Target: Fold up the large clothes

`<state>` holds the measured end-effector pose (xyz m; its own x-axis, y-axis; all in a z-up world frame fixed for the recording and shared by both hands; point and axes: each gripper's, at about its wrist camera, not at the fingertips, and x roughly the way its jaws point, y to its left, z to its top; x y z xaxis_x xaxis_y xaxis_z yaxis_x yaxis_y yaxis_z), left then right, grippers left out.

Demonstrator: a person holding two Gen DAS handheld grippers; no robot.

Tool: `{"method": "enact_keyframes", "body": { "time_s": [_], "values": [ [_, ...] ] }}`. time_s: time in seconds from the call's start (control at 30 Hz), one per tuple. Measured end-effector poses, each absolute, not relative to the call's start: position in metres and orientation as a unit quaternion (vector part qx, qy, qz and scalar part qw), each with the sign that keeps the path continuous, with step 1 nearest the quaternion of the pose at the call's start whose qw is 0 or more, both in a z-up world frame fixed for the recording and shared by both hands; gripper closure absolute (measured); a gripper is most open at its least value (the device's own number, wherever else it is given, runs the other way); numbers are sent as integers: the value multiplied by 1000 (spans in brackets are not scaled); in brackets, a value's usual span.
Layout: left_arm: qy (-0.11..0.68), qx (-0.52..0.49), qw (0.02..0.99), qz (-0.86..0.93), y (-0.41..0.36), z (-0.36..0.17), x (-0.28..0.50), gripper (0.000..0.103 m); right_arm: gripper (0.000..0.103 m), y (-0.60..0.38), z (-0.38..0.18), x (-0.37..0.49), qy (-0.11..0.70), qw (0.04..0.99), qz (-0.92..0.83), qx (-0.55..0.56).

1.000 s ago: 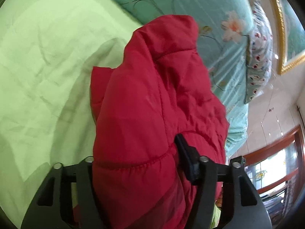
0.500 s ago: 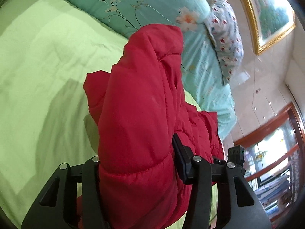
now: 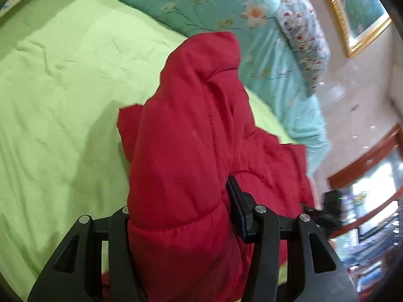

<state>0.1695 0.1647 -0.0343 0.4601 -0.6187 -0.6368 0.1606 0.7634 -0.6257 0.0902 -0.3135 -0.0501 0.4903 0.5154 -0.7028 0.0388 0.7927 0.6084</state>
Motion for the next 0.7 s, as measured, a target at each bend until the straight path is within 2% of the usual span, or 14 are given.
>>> {"method": "enact_keyframes", "body": {
  "time_s": [0.17, 0.23, 0.4, 0.6, 0.7],
  "values": [
    [464, -214, 839, -186, 151, -48, 177, 50, 48, -325, -70, 88, 471, 819, 112, 307],
    [457, -193, 853, -166, 146, -51, 177, 38, 43, -327, -74, 82, 460, 828, 107, 304],
    [452, -178, 867, -115, 142, -52, 176, 21, 34, -330, -84, 68, 435, 840, 92, 310],
    [425, -177, 885, -74, 148, -30, 153, 21, 32, -329, -82, 62, 421, 852, 85, 299],
    [410, -172, 894, -63, 154, -19, 139, 21, 27, -332, -83, 59, 413, 855, 77, 305]
  ]
}}
